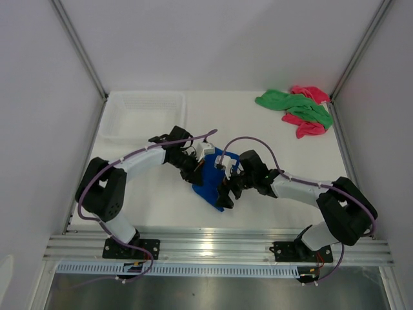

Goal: Roll the towels
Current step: Roll the towel

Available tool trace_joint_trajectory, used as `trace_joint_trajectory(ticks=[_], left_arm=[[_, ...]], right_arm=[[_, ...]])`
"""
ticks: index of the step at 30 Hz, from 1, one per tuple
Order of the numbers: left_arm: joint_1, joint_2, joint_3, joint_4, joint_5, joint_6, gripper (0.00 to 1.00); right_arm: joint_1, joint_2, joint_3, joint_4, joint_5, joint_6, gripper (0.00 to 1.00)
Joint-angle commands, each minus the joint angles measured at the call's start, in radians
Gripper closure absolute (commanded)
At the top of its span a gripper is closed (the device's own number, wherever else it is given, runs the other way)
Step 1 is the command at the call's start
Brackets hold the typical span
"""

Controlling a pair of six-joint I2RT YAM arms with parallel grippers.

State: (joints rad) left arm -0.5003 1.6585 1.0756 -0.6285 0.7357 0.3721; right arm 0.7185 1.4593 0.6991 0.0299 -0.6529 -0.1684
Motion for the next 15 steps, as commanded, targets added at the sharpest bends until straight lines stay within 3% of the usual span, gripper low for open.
trace_joint_trajectory(ticks=[1, 7, 10, 15], left_arm=[[0.006, 0.010, 0.024, 0.032, 0.060, -0.044, 0.99], [0.011, 0.020, 0.026, 0.044, 0.073, -0.058, 0.99], [0.017, 0.027, 0.026, 0.043, 0.074, -0.059, 0.99], [0.029, 0.027, 0.023, 0.041, 0.076, -0.062, 0.99]], right_arm=[[-0.004, 0.052, 0.045, 0.027, 0.021, 0.021, 0.01], [-0.008, 0.095, 0.059, 0.021, 0.045, 0.032, 0.02], [-0.005, 0.108, 0.053, 0.033, 0.033, 0.044, 0.08], [-0.016, 0.141, 0.080, -0.008, 0.016, 0.033, 0.39]])
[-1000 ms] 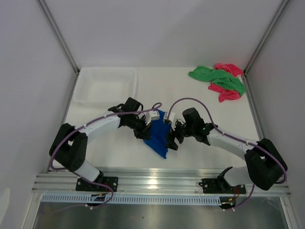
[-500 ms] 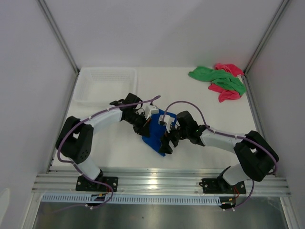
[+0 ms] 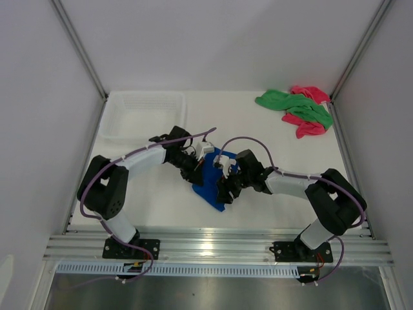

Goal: Roll the towels
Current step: Roll the towel

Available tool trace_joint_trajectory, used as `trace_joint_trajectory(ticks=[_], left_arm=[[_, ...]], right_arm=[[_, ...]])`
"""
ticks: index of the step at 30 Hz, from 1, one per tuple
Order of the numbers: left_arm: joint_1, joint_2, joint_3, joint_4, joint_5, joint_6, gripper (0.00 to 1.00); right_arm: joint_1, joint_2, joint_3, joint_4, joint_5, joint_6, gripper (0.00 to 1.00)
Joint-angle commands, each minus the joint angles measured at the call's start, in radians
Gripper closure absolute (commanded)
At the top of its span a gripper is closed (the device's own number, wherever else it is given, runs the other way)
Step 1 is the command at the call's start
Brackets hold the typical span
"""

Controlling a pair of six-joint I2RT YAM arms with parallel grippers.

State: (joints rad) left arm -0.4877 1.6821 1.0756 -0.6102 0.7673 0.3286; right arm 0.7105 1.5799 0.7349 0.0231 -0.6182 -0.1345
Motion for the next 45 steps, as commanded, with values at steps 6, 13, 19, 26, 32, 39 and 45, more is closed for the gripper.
trace_joint_trajectory(ticks=[6, 13, 19, 26, 32, 39, 45], left_arm=[[0.023, 0.010, 0.032, 0.015, 0.047, -0.014, 0.99], [0.028, -0.005, 0.006, -0.033, 0.047, 0.044, 0.97], [0.028, -0.044, -0.019, -0.074, 0.058, 0.026, 0.98], [0.026, -0.125, -0.106, -0.141, 0.101, -0.008, 0.93], [0.032, -0.114, -0.129, -0.043, 0.078, -0.074, 0.73], [0.067, -0.071, -0.052, -0.065, 0.086, 0.013, 0.42], [0.067, -0.022, -0.045, -0.097, 0.116, 0.065, 0.37]], right_arm=[[-0.008, 0.031, 0.055, -0.006, -0.064, 0.004, 0.67], [-0.058, 0.048, 0.099, -0.092, -0.158, -0.020, 1.00], [-0.042, 0.045, 0.144, -0.236, -0.235, -0.114, 1.00], [-0.025, -0.003, 0.188, -0.480, -0.397, -0.203, 1.00], [-0.066, 0.133, 0.274, -0.520, -0.417, -0.238, 1.00], [-0.118, 0.287, 0.373, -0.523, -0.390, -0.247, 1.00], [-0.143, 0.301, 0.373, -0.508, -0.371, -0.228, 1.00]])
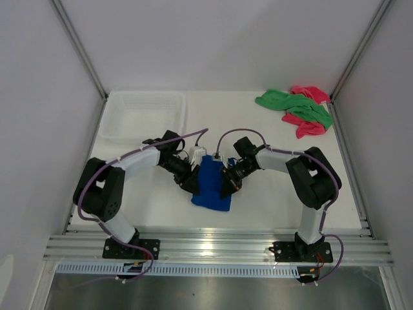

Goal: Roll the towels
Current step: Roll the towel

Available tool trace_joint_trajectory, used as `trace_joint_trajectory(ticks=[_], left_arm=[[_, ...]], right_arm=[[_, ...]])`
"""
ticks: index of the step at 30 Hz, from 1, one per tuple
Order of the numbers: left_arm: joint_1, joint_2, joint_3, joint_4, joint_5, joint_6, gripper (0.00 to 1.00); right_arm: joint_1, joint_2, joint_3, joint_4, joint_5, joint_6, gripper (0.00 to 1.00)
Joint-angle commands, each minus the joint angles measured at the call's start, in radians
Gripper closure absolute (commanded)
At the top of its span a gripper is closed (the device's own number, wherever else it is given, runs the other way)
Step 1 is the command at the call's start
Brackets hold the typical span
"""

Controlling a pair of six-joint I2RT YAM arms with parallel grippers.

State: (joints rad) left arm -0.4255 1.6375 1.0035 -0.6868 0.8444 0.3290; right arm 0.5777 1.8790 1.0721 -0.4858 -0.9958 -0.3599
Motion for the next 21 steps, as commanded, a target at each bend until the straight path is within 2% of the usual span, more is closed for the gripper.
trace_joint_trajectory(ticks=[1, 4, 13, 21], left_arm=[[0.005, 0.021, 0.027, -0.025, 0.059, 0.076, 0.37], [-0.013, 0.004, 0.037, -0.040, 0.074, 0.139, 0.30], [-0.050, -0.056, 0.076, -0.049, 0.064, 0.203, 0.28], [-0.119, -0.105, 0.001, 0.018, -0.030, 0.248, 0.27]], right_arm=[[-0.013, 0.002, 0.035, 0.004, 0.005, 0.001, 1.00], [-0.013, 0.009, 0.035, 0.026, -0.001, 0.021, 1.00], [-0.015, 0.040, 0.045, 0.053, 0.017, 0.038, 1.00], [-0.019, 0.039, 0.038, 0.087, 0.029, 0.067, 1.00]])
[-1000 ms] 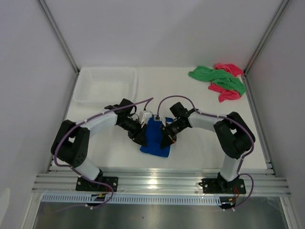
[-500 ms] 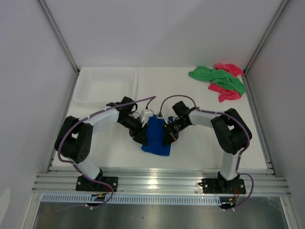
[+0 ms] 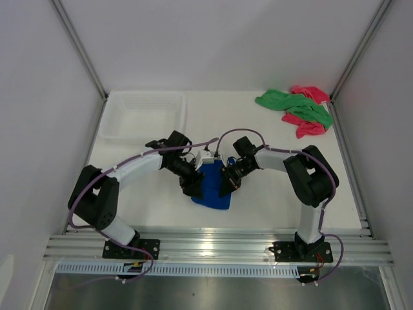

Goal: Roll the towels
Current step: Roll the towel

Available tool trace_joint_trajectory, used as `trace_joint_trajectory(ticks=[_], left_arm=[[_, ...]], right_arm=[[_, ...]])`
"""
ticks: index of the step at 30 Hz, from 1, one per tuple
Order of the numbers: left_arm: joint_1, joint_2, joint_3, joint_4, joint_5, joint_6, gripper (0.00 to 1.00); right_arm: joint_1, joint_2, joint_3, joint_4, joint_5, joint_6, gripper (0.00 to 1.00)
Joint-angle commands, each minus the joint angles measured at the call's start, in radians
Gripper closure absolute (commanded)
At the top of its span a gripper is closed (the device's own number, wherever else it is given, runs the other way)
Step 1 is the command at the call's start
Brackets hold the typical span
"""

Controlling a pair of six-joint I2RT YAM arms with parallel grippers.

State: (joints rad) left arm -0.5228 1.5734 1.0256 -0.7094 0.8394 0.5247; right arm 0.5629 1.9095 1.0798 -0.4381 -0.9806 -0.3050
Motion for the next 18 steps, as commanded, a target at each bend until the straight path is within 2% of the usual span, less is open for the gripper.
trace_joint_trajectory(ticks=[1, 4, 6, 7, 8, 11, 15, 16, 18], left_arm=[[-0.035, -0.035, -0.030, 0.048, -0.034, 0.058, 0.27], [-0.058, -0.032, -0.048, 0.076, -0.086, 0.067, 0.28], [-0.059, -0.021, -0.048, 0.117, -0.129, 0.037, 0.32], [-0.059, -0.013, -0.047, 0.128, -0.176, 0.026, 0.38], [-0.060, 0.003, -0.039, 0.142, -0.200, 0.006, 0.53], [-0.057, 0.022, -0.016, 0.140, -0.218, -0.015, 0.73], [-0.052, 0.040, 0.004, 0.100, -0.158, -0.048, 0.85], [-0.048, 0.046, 0.010, 0.097, -0.151, -0.060, 0.88], [-0.042, 0.080, 0.025, 0.073, -0.134, -0.110, 0.93]], right_arm=[[-0.004, 0.008, 0.029, 0.042, 0.017, 0.015, 1.00], [-0.006, 0.008, 0.026, 0.045, 0.020, 0.017, 1.00], [-0.005, 0.006, 0.023, 0.042, 0.022, 0.015, 1.00], [-0.006, 0.005, 0.023, 0.039, 0.023, 0.007, 1.00], [-0.005, 0.005, 0.023, 0.038, 0.025, 0.004, 1.00], [-0.005, 0.005, 0.025, 0.035, 0.034, 0.003, 1.00], [-0.006, -0.003, 0.022, 0.038, 0.059, 0.006, 1.00], [-0.005, -0.007, 0.019, 0.044, 0.074, 0.012, 0.93], [-0.008, -0.018, 0.019, 0.053, 0.108, 0.024, 0.88]])
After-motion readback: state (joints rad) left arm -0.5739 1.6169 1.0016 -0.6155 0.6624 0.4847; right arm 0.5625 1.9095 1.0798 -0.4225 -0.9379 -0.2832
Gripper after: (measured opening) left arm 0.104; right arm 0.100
